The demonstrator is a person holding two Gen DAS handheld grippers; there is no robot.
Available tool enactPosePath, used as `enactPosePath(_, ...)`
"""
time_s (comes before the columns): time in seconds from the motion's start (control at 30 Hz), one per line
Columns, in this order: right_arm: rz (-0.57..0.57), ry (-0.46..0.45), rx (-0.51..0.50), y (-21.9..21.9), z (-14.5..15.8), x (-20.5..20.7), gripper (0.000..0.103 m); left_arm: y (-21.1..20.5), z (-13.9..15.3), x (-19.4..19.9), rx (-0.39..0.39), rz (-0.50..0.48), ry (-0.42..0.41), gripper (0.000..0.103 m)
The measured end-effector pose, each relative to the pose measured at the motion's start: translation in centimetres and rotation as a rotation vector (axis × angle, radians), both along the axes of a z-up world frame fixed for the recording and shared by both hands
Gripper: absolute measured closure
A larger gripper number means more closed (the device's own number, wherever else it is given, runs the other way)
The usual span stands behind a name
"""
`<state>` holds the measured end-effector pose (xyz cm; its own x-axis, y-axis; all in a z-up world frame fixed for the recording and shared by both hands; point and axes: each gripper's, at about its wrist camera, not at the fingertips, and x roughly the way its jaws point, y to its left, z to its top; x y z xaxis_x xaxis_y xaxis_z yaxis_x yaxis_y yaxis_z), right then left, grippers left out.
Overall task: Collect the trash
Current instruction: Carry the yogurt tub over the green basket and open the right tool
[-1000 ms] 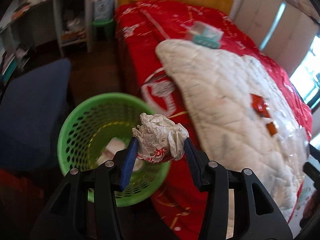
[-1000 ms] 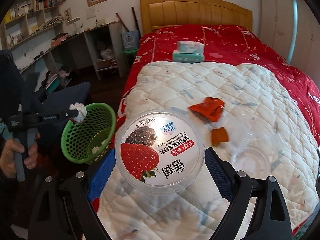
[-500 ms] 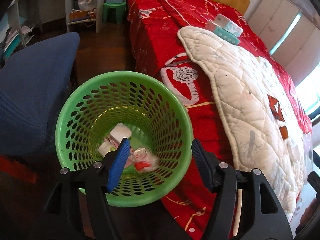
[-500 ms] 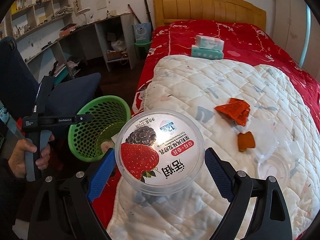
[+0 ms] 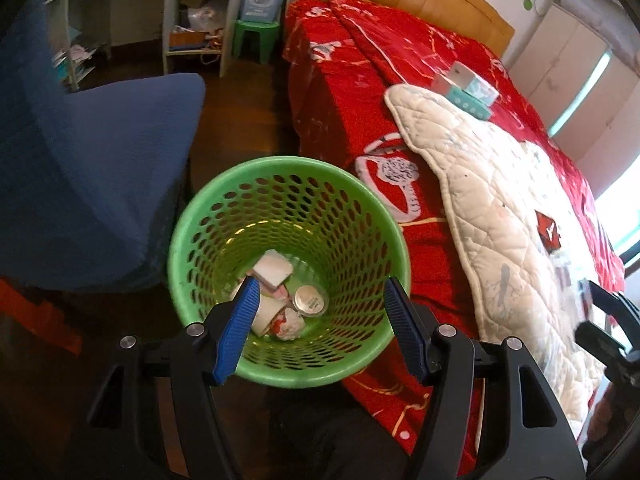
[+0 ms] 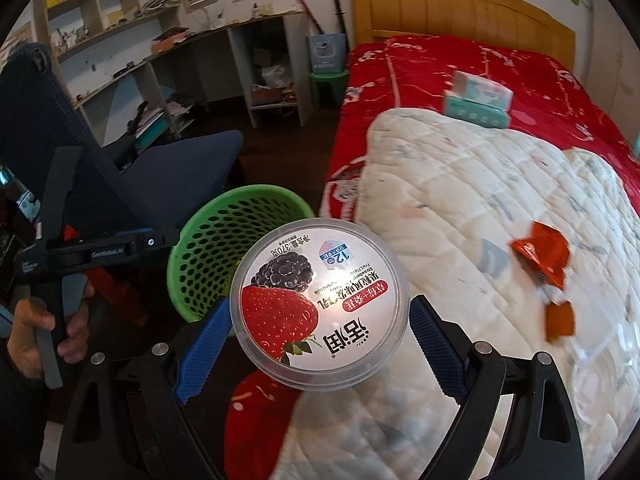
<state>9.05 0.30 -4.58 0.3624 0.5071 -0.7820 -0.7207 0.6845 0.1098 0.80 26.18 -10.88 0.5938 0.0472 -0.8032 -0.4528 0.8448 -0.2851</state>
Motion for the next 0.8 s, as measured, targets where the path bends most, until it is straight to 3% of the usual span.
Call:
enactPosePath(0.47, 0.101, 0.065, -0.050, 9.6, -3.7, 0.7, 0.017, 2.8, -0.3, -4.1, -0.008, 0.089, -0.015, 0.038)
enactPosePath(0.8, 0.121, 0.085, -0.071, 13.5, -5.6, 1.3, 0.016, 4.0, -1.5, -5.2, -0.045, 0.118, -0.009, 0.038)
